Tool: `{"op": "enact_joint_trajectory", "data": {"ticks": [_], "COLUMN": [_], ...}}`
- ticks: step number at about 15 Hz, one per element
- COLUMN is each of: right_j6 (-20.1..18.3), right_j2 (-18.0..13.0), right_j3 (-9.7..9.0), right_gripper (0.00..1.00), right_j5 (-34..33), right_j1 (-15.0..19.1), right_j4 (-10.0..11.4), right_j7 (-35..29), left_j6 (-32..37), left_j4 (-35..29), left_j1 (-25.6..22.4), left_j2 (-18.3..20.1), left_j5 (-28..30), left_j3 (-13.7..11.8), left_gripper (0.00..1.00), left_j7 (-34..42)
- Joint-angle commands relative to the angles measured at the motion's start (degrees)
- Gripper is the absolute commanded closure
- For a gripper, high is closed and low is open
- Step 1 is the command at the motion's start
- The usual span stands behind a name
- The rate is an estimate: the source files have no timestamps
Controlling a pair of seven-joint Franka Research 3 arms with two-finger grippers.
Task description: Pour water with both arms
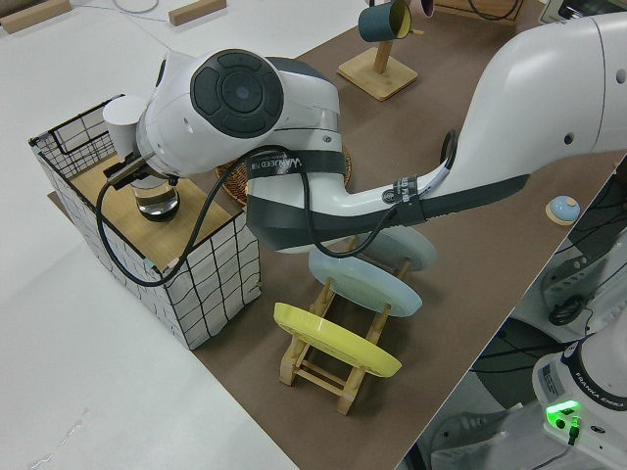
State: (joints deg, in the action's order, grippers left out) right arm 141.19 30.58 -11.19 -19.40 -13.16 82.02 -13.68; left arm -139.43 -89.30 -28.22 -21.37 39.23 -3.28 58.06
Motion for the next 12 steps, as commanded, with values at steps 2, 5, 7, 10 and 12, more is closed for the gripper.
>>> {"op": "enact_joint_trajectory", "data": {"ticks": [2, 5, 7, 10, 12], "right_j6": [-2.75, -5.56, -7.06, -10.04, -12.32], "right_j2": [-1.49, -2.72, -3.42, -4.39, -5.44], "right_j3": [-0.24, -0.24, -0.24, -0.33, -0.5], "right_gripper": [1.0, 1.0, 1.0, 1.0, 1.0], "right_j5": [-0.47, -0.38, -0.38, -0.29, -0.29], "right_j1": [1.21, 1.39, 2.26, 3.67, 4.37], "right_j4": [-0.37, -0.28, -0.11, -0.11, -0.11], "right_j7": [1.02, 1.28, 2.07, 3.56, 4.0], "left_j6": [-0.76, -0.14, 0.38, 1.0, 2.48], "left_j4": [2.72, 3.17, 3.17, 3.17, 3.17], "left_j1": [0.1, 0.27, 0.71, 2.82, 3.7], "left_j2": [0.1, 0.98, 2.56, 5.81, 8.09], "left_j5": [0.59, -0.02, -1.07, -8.96, -13.37], "left_j3": [0.56, 0.47, 0.38, 0.38, 0.56], "left_gripper": [1.0, 1.0, 1.0, 1.0, 1.0], "left_j7": [-2.77, -5.94, -9.61, -18.13, -24.11]}}
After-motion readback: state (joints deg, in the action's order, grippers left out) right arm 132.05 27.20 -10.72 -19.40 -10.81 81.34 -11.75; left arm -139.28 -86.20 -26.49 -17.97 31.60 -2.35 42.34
